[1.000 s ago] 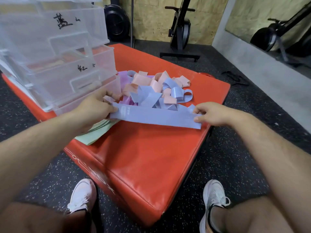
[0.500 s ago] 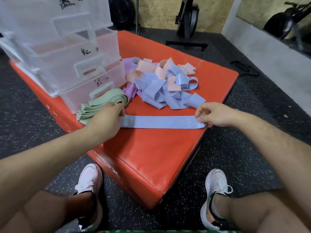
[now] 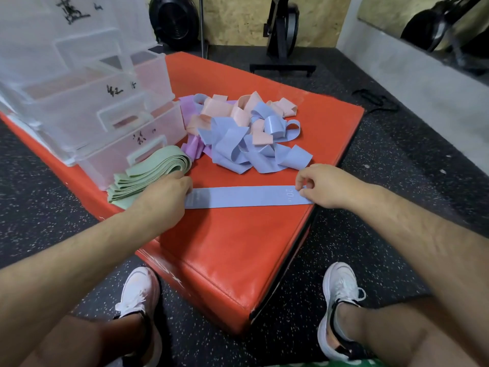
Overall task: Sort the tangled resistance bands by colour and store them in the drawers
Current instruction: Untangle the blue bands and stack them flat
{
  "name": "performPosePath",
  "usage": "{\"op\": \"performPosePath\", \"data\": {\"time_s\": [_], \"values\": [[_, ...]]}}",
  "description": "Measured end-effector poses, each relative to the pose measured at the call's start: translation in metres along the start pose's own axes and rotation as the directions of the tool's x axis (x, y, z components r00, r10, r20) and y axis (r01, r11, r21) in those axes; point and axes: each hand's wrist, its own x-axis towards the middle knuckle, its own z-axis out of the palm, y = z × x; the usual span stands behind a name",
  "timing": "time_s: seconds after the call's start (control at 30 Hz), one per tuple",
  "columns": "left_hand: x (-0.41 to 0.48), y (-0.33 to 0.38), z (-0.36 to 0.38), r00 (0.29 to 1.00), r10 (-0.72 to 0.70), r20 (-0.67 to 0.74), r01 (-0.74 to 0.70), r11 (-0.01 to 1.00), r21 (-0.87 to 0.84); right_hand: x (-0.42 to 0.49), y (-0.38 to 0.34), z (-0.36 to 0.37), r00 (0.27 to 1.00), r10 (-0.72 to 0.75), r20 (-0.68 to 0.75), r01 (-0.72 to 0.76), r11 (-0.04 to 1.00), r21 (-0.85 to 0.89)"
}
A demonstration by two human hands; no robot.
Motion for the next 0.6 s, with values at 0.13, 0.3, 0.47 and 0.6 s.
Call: {"op": "performPosePath", "data": {"time_s": [0.13,0.3,0.47,0.6], "values": [[0.014,0.010,-0.003,0.999,0.001,0.032,-0.004,0.998,0.063,0.003,-0.007,-0.008,0.998,0.033,0.057,-0.027,0.993,-0.112],[0.042,0.033,-0.015,0.991,0.128,-0.034,-0.124,0.986,0.113,0.016,-0.022,-0.024,0.999,-0.026,0.025,0.028,0.998,-0.057],[0.070,0.061,-0.022,0.998,0.053,-0.023,-0.054,0.997,-0.056,0.034,-0.020,-0.047,0.998,0.048,-0.032,-0.049,0.998,-0.033],[0.089,0.081,-0.020,0.995,0.089,0.041,-0.083,0.987,-0.137,0.050,-0.004,-0.034,0.988,0.145,0.052,-0.146,0.989,0.013]]}}
